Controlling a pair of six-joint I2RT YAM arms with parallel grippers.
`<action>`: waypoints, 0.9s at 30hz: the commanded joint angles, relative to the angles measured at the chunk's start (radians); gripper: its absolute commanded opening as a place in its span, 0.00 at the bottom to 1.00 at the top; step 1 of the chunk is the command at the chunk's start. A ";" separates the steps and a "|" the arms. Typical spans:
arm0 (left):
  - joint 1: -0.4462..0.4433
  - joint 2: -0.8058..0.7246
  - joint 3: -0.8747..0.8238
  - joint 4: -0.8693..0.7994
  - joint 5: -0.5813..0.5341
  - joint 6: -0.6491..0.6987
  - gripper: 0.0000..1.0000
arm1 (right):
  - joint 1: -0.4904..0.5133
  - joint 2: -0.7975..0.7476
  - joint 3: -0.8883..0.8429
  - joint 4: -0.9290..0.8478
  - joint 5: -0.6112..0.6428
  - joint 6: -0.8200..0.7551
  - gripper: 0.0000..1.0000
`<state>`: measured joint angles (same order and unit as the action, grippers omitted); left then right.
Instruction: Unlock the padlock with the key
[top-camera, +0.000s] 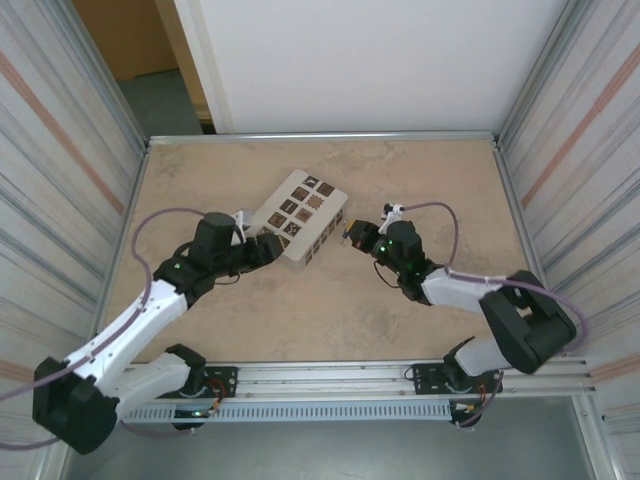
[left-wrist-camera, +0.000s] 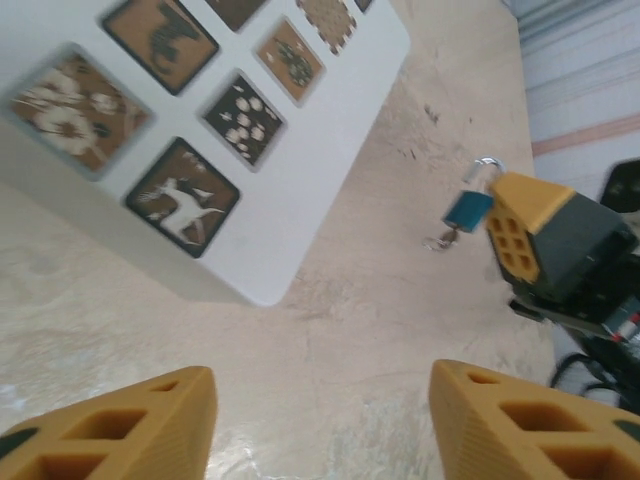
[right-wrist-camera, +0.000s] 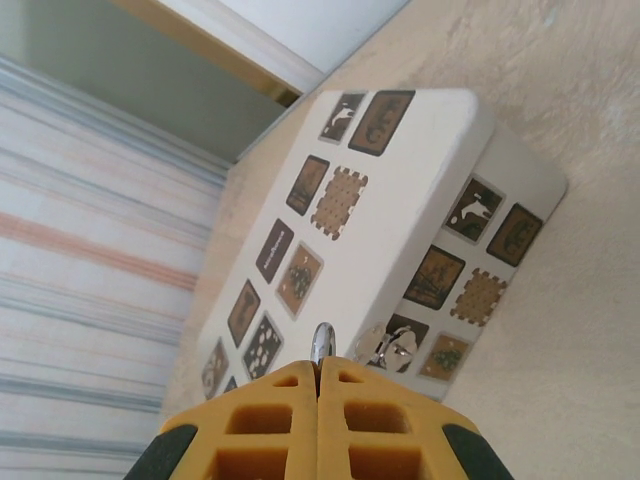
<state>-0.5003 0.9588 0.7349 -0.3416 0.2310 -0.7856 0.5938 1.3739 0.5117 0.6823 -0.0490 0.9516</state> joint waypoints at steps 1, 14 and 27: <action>0.012 -0.100 -0.021 -0.087 -0.097 0.030 0.63 | -0.005 -0.127 -0.007 -0.238 0.038 -0.140 0.00; 0.035 -0.348 -0.099 -0.170 -0.216 0.042 0.82 | -0.003 -0.436 0.092 -0.822 -0.039 -0.360 0.00; 0.036 -0.550 -0.184 -0.256 -0.263 0.040 0.94 | -0.001 -0.460 0.167 -1.118 -0.134 -0.404 0.00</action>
<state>-0.4702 0.4377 0.5735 -0.5663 0.0044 -0.7586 0.5941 0.9154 0.6399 -0.3496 -0.1478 0.5636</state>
